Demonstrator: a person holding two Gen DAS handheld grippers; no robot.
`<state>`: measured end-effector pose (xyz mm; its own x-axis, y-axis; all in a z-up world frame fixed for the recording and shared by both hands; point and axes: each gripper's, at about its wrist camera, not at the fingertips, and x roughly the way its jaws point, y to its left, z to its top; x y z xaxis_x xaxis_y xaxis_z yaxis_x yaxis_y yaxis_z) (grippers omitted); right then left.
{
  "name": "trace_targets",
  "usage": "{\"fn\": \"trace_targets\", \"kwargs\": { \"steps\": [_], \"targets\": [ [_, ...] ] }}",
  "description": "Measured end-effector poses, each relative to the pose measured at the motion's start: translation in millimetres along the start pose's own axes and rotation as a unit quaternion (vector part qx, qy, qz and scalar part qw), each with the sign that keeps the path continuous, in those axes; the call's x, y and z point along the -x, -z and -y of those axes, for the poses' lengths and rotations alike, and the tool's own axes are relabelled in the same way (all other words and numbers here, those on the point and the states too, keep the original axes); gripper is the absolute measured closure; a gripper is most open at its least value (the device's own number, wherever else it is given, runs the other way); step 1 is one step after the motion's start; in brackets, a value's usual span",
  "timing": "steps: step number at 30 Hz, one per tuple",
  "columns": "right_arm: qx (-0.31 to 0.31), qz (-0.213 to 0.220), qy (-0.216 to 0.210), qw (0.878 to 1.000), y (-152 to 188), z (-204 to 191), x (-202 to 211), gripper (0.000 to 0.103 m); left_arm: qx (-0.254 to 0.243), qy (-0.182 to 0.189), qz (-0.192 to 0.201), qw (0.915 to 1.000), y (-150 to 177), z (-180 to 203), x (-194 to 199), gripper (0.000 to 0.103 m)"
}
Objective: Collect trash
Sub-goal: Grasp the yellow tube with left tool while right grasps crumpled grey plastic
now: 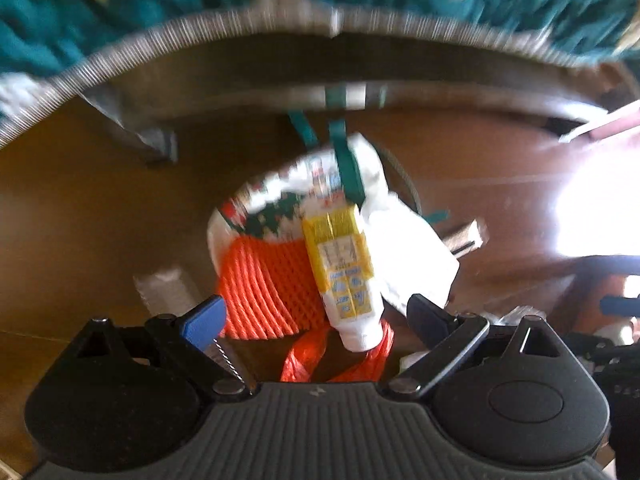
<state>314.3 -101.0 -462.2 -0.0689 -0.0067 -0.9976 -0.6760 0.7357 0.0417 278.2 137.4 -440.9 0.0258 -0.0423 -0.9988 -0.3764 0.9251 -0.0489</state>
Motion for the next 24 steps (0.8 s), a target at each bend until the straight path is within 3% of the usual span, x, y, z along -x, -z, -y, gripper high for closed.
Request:
{"fn": "trace_targets", "kwargs": {
  "steps": [5, 14, 24],
  "targets": [
    [0.029, -0.045, -0.029, 0.998, -1, 10, -41, 0.046, 0.01, 0.004, -0.044, 0.999, 5, 3, -46, 0.005],
    [0.104, -0.103, -0.021, 0.989, 4, 2, -103, 0.046, -0.01, 0.005, -0.079, 0.9968, 11, 13, -95, 0.005],
    [0.134, -0.085, 0.005, 0.987, 1, -24, -126, 0.049, -0.007, 0.005, -0.06, 0.9982, 11, 15, -109, 0.007]
  ]
}}
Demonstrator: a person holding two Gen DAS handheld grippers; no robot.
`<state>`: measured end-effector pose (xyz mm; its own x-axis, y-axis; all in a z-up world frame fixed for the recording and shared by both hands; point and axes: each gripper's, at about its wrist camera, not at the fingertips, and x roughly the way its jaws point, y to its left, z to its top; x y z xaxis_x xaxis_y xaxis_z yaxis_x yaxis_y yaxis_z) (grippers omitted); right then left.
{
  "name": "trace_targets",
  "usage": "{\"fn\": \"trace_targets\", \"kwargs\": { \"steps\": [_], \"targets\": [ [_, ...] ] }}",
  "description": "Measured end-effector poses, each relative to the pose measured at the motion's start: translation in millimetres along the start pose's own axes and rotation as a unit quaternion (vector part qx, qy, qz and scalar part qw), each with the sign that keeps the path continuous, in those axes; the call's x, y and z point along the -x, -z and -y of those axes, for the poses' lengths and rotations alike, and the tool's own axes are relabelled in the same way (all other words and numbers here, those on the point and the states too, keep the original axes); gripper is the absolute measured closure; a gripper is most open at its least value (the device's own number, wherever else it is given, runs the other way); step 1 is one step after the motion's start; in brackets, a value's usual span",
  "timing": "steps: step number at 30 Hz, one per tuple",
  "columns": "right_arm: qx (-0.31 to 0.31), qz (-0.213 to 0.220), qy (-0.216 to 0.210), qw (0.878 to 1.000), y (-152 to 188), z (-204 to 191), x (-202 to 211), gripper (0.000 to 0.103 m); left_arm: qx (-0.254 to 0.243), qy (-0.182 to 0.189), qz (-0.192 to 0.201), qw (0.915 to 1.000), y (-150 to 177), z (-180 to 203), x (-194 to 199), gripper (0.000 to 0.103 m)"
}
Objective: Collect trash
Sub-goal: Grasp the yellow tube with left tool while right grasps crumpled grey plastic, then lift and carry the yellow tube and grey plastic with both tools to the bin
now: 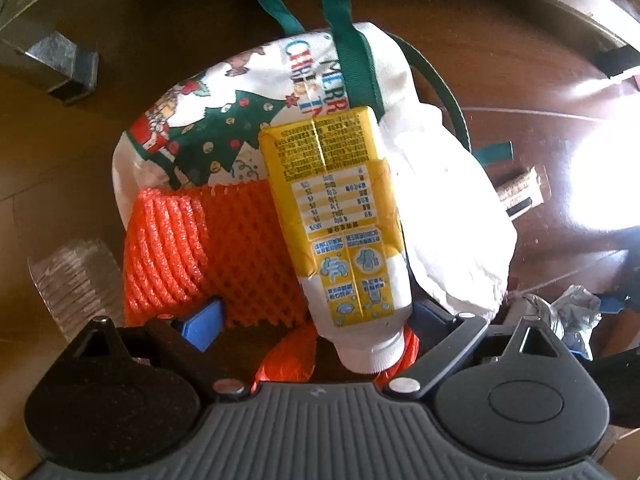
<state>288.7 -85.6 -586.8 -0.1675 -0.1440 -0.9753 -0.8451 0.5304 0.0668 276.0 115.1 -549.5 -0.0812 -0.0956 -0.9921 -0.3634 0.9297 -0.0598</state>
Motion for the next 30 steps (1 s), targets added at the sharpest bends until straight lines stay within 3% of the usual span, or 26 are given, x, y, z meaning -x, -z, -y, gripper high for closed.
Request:
{"fn": "trace_targets", "kwargs": {
  "steps": [1, 4, 8, 16, 23, 30],
  "targets": [
    [0.002, 0.003, 0.002, 1.0, 0, -2, 0, 0.05, -0.002, 0.0, 0.002, 1.0, 0, -1, 0, 0.008],
    [0.019, 0.005, 0.011, 1.0, -1, -10, 2, 0.069, -0.009, 0.006, 0.009, 0.9999, 3, -1, 3, 0.019],
    [0.037, 0.006, 0.013, 0.999, -1, -13, 11, 0.081, -0.006, 0.018, 0.004, 0.9998, 12, 2, 5, 0.054],
    [0.045, 0.017, 0.016, 0.999, 5, -19, 60, 0.085, 0.018, 0.022, -0.017, 0.9995, 20, 1, 24, 0.054],
    [0.055, 0.07, 0.06, 0.994, 12, -37, 135, 0.087, 0.032, 0.024, -0.007, 0.9992, 30, -9, 69, 0.055],
    [-0.023, 0.133, 0.078, 0.988, 35, -34, 197, 0.087, 0.039, 0.02, 0.003, 0.999, 39, -19, 125, 0.056]
  ]
}}
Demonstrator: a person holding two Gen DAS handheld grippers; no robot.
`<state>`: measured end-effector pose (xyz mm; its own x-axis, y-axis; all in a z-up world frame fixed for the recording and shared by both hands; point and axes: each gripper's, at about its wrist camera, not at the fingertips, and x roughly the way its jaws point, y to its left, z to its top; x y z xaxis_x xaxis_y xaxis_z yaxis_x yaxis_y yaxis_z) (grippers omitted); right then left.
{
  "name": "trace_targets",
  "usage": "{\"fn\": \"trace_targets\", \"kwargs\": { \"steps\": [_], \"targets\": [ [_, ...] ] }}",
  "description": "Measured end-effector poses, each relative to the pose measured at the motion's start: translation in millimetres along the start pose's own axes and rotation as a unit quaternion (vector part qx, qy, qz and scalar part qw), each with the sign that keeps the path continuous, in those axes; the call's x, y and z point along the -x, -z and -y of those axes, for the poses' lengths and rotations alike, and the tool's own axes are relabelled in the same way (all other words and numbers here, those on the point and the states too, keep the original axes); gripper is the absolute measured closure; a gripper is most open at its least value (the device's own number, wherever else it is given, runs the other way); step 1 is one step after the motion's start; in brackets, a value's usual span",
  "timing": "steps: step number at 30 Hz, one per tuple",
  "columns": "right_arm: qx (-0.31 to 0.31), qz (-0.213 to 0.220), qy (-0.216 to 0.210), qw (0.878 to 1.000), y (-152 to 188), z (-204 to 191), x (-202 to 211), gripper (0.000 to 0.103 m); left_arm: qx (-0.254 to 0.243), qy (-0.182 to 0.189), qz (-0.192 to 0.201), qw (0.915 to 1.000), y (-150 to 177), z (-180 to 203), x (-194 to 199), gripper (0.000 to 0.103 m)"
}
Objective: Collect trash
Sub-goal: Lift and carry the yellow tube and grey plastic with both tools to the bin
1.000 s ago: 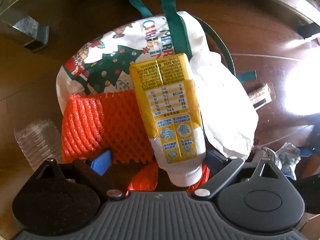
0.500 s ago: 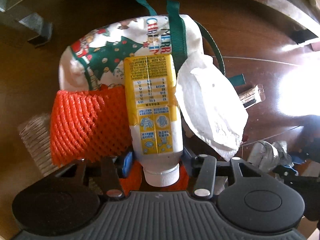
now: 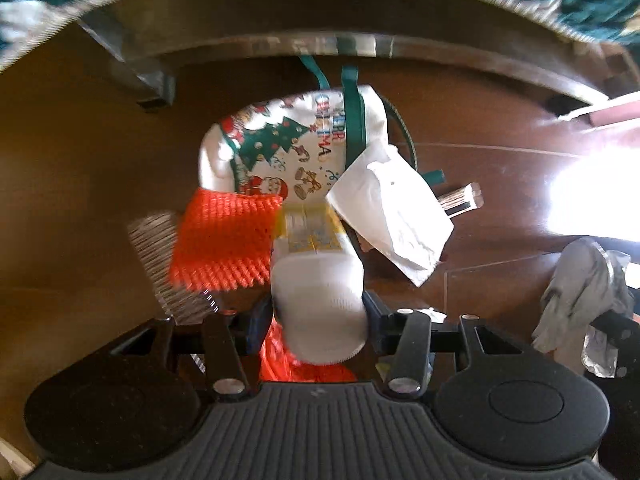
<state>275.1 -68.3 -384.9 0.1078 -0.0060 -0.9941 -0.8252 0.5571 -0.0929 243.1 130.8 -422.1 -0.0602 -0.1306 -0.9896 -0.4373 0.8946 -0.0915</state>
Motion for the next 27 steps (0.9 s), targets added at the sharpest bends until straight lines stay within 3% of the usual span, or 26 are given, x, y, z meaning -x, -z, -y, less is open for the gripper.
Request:
{"fn": "trace_targets", "kwargs": {
  "steps": [7, 13, 19, 27],
  "targets": [
    [-0.06, 0.078, 0.001, 0.995, 20, 2, 93, 0.087, 0.013, 0.021, 0.043, 0.9988, 24, -8, 75, 0.056],
    [-0.104, 0.143, 0.006, 0.984, 41, 4, 171, 0.087, 0.018, 0.049, 0.107, 0.9929, 45, -9, 145, 0.056],
    [-0.104, 0.214, 0.031, 0.971, 73, 1, 248, 0.087, -0.004, 0.095, 0.193, 0.9766, 72, -1, 235, 0.056],
    [-0.125, 0.304, 0.096, 0.94, 125, 16, 348, 0.087, -0.064, 0.127, 0.284, 0.9482, 105, 48, 329, 0.056]
  ]
}}
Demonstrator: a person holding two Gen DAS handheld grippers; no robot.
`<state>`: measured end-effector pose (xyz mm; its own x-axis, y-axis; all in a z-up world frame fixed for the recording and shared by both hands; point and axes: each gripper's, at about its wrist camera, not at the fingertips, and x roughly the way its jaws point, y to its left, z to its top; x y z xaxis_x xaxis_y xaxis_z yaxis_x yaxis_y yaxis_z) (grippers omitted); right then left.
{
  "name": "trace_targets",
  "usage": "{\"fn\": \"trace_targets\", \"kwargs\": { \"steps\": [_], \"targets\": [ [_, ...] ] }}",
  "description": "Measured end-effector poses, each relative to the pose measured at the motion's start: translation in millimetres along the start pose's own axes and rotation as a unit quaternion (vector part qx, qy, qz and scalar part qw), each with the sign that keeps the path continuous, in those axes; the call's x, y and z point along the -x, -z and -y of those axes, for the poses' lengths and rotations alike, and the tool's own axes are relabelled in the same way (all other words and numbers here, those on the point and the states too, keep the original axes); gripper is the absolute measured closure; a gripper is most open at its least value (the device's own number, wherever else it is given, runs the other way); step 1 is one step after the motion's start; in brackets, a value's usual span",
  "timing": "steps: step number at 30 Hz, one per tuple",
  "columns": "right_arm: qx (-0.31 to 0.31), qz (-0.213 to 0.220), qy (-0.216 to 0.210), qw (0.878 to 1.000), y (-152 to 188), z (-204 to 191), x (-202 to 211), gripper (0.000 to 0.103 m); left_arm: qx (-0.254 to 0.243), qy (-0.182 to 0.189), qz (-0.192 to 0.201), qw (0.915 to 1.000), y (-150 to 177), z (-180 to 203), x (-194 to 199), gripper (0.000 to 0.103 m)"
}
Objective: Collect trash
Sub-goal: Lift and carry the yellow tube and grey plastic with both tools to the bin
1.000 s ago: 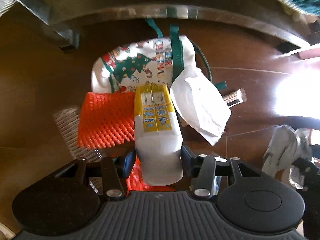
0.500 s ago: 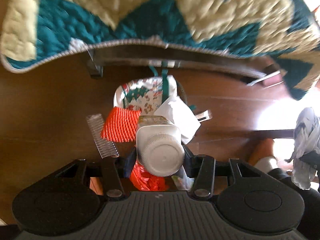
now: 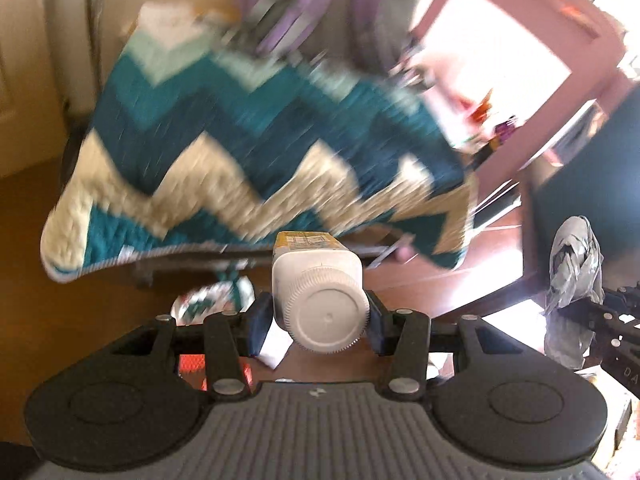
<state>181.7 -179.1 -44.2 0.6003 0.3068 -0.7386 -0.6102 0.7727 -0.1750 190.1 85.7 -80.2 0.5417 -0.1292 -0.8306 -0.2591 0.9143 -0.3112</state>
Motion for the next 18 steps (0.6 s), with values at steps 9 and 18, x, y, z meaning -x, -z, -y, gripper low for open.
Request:
{"fn": "trace_targets", "kwargs": {
  "steps": [9, 18],
  "targets": [
    [0.001, 0.102, 0.079, 0.992, -35, 65, 105, 0.087, -0.068, 0.063, 0.094, 0.9913, -52, 100, 82, 0.056],
    [-0.04, 0.127, 0.17, 0.976, -49, 150, 153, 0.087, -0.14, 0.109, 0.159, 0.9711, -103, 208, 134, 0.056]
  ]
}}
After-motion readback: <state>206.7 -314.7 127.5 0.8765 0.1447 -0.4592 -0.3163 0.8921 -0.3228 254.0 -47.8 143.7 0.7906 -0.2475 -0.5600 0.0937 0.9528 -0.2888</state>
